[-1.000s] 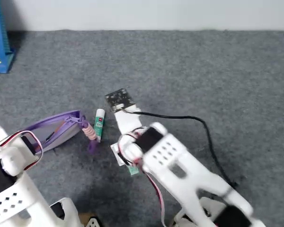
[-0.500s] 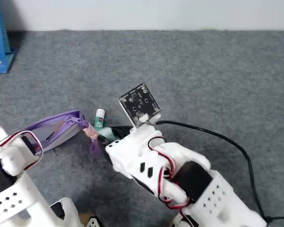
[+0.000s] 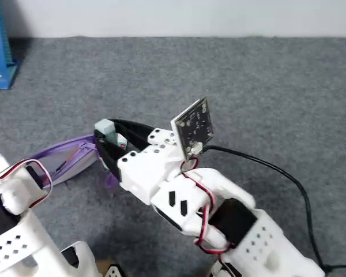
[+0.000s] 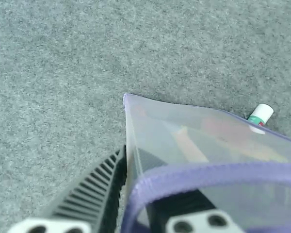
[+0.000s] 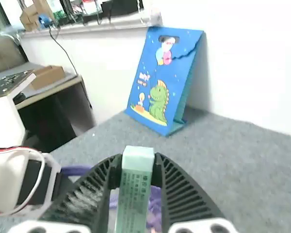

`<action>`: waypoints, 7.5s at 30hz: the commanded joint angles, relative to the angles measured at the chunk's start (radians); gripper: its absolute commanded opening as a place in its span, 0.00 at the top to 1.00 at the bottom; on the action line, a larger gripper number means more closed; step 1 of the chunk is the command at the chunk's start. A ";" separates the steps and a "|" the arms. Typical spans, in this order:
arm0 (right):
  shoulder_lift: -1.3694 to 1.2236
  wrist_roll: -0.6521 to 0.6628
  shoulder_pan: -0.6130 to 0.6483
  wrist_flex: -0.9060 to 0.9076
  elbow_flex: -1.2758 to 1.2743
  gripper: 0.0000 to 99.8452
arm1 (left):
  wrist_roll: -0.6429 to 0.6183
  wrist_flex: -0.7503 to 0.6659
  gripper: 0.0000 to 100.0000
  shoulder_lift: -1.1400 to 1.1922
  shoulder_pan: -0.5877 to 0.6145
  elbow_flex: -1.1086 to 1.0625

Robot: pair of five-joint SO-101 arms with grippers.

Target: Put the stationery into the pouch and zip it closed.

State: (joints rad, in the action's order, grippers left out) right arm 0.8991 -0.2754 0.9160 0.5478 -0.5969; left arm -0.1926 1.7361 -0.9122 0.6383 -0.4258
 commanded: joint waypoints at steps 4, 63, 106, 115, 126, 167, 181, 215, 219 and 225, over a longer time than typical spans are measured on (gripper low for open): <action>0.022 0.012 0.010 -0.349 -0.110 0.99 | 0.011 0.015 0.99 -0.002 0.002 -0.024; -0.160 -0.157 -0.142 -0.045 -0.092 0.80 | 0.011 0.005 0.99 -0.002 0.003 -0.051; -1.557 -0.239 -0.280 0.536 0.971 0.99 | 0.011 0.008 0.99 -0.002 0.003 -0.053; -1.557 -0.075 -0.369 0.817 1.020 0.99 | 0.011 0.009 0.99 -0.002 0.006 -0.071; -1.521 0.133 -0.529 0.966 1.014 0.99 | 0.012 0.002 0.99 -0.002 0.003 -0.093; -1.411 0.226 -0.489 1.102 0.991 0.89 | 0.012 0.002 0.99 -0.002 0.008 -0.166; -1.609 0.226 -0.549 1.020 0.996 0.89 | 0.012 0.002 0.99 -0.002 0.008 -0.166; -0.598 0.172 -0.423 1.230 0.761 0.99 | 0.002 0.021 0.99 -0.002 -0.121 0.148; -0.426 0.172 -0.397 1.188 0.743 0.99 | -0.037 0.021 0.99 -0.002 -0.189 0.209; -0.209 0.175 -0.397 1.059 0.582 0.99 | -0.137 0.018 0.99 -0.002 -0.381 0.268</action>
State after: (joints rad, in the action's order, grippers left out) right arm 0.5785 -0.0913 0.5171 1.6724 0.0353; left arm -0.2723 1.7392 -0.9122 0.3636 -0.2585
